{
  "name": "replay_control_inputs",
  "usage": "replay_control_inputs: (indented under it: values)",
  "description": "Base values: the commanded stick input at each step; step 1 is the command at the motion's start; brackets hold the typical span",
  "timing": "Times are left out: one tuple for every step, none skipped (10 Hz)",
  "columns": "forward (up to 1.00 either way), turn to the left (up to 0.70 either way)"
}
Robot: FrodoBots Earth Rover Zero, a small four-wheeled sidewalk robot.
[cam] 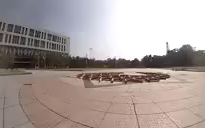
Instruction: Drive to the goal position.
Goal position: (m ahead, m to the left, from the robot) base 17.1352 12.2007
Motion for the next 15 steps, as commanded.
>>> replay_control_inputs:
  values:
    - [0.04,0.0]
    - [0.05,0.0]
    - [0.04,0.0]
    - [0.05,0.0]
    - [0.05,0.0]
    - [0.05,0.0]
    - [0.04,0.0]
    - [0.04,0.0]
    - [0.05,0.0]
    - [0.05,0.0]
    - [0.04,0.0]
    - [0.05,0.0]
    - [0.04,0.0]
    - [0.05,0.0]
    - [0.05,0.0]
